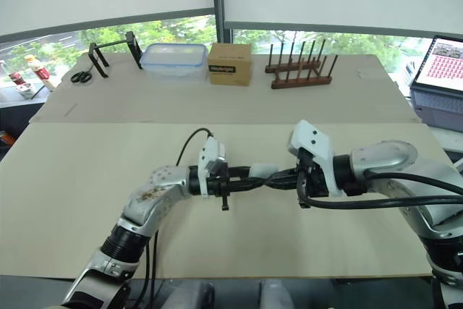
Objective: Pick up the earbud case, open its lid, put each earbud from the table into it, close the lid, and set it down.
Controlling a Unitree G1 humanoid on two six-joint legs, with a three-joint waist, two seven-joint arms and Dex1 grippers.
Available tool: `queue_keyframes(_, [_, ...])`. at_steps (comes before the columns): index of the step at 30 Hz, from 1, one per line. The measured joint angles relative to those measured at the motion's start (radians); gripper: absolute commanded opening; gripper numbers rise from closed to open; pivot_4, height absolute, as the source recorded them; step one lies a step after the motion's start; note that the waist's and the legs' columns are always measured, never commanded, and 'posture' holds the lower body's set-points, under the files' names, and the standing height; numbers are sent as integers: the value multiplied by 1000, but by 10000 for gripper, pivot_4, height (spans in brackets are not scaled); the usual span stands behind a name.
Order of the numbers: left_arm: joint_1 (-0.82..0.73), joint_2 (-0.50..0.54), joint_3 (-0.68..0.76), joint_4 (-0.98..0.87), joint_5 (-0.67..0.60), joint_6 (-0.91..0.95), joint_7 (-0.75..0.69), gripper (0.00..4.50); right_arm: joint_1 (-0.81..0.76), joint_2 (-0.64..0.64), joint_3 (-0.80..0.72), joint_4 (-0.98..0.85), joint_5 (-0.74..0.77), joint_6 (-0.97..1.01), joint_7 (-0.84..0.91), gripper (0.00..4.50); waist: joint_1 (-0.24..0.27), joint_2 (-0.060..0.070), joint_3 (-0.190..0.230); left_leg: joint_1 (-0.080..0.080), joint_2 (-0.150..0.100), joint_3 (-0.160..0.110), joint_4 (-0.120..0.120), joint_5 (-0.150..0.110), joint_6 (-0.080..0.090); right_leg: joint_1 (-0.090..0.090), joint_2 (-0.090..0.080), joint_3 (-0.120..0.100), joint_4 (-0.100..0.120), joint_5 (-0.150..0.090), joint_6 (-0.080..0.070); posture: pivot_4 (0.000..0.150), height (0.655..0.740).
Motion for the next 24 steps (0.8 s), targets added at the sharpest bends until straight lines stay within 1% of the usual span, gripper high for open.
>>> queue_keyframes(4, [-51, -48, 62, 66, -81, 296, 120, 5884, 95, -8, -16, -8, -118, -134, -45, 0, 4, 0, 0, -1, -1, 0, 3, 0, 0, 0, 0, 0, 1, 0, 0, 1500, 7400])
queue_keyframes(7, [-134, -90, 104, 186, -110, 458, 181, 5884, 180, 22, -39, -33, -196, -246, -89, 0, 6, 0, 0, -1, -1, 1, 4, 0, 0, 1, 0, -1, 1, 0, 1, 1500, 7400])
queue_keyframes(8, [-158, -103, 124, 235, -117, 503, 201, 5884, 207, 37, -42, -43, -213, -279, -96, 0, 5, 0, 0, -1, -1, 1, 4, 0, 0, 1, 0, 0, 2, 0, 1, 1500, 7400])
queue_keyframes(12, [-210, -120, 149, 379, -119, 576, 230, 5884, 260, 38, -44, -71, -251, -330, -104, 0, -1, 0, 0, 0, -1, 0, 4, 0, 0, 1, 0, 0, 1, 0, 1, 1500, 7400])
queue_keyframes(14, [-225, -114, 150, 425, -110, 579, 225, 16380, 270, 38, -45, -76, -257, -340, -103, 0, -5, 0, 0, 0, -1, 0, 4, 0, 0, 1, 0, 0, 1, 0, 1, 1500, 7400])
queue_keyframes(16, [-251, -111, 139, 445, -104, 573, 205, 25067, 271, 38, -45, -77, -263, -346, -103, 0, -4, 0, 0, 0, -1, 0, 4, 0, 0, 2, 0, 0, 1, 0, 1, 1500, 7400])
queue_keyframes(20, [-268, -79, 96, 433, -92, 512, 149, 44324, 275, 36, -45, -77, -281, -352, -94, 0, -4, 0, 0, 4, -1, 0, 4, 0, 0, 5, 0, 0, 1, 0, 1, 1500, 7400])
queue_keyframes(22, [-258, -38, 49, 388, -68, 453, 118, 44764, 276, 29, -44, -74, -283, -355, -78, 0, -8, 0, 0, 4, -1, 0, 4, 0, 0, 5, 0, 1, 1, 0, 0, 1500, 7400])
queue_keyframes(24, [-223, 31, 6, 324, -25, 374, 87, 44764, 275, 14, -44, -68, -282, -359, -54, 0, -18, 0, 0, 5, 0, 0, 2, 0, 0, 4, 1, 2, 1, 0, 0, 1500, 7400])
